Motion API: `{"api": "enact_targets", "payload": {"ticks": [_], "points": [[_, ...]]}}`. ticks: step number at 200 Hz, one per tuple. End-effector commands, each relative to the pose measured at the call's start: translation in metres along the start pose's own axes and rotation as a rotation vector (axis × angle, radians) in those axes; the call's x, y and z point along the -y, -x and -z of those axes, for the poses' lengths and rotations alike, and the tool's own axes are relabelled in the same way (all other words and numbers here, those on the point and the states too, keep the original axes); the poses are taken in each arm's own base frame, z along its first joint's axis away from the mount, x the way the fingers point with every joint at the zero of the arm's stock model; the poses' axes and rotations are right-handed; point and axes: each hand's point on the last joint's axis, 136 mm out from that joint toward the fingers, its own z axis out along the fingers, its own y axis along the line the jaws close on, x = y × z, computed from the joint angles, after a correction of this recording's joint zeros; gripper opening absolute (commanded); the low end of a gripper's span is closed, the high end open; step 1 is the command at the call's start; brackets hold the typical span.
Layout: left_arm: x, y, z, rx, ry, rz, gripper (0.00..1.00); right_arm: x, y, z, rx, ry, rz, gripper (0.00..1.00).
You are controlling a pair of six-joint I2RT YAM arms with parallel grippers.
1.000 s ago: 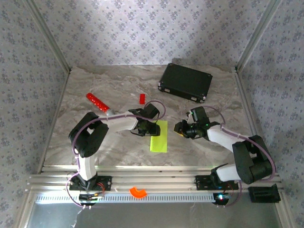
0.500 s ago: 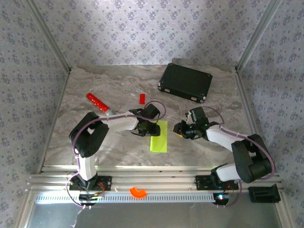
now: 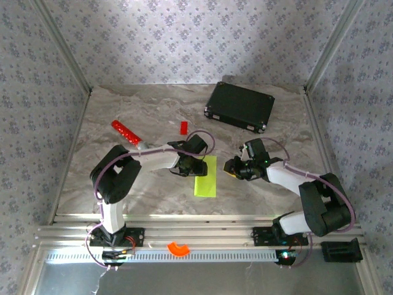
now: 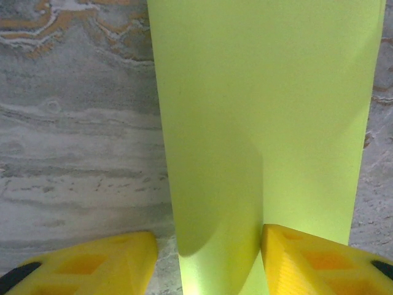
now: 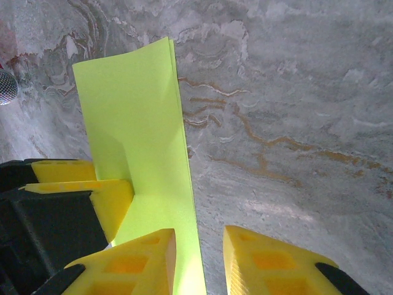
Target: Fold a paper plane with a square sheet of paper (pick it up from the middle)
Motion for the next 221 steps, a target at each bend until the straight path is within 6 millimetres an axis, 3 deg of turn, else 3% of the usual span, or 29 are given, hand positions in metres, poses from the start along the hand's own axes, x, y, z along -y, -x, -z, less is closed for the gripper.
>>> {"api": "enact_targets", "payload": {"ticks": [1,99,180,221], "points": [[-0.038,-0.026,-0.039,-0.081,0.138,-0.025,0.53,-0.008,0.004,-0.001,-0.001,0.010,0.014,0.28],[-0.040,-0.027,-0.042,-0.084,0.149,-0.024,0.54,-0.011,0.001,-0.003,-0.012,0.029,0.023,0.27],[-0.040,-0.026,-0.043,-0.083,0.148,-0.023,0.54,-0.035,-0.011,-0.028,-0.104,0.066,0.087,0.03],[-0.040,-0.027,-0.044,-0.087,0.151,-0.027,0.54,-0.035,-0.017,-0.044,-0.136,0.032,0.096,0.00]]}}
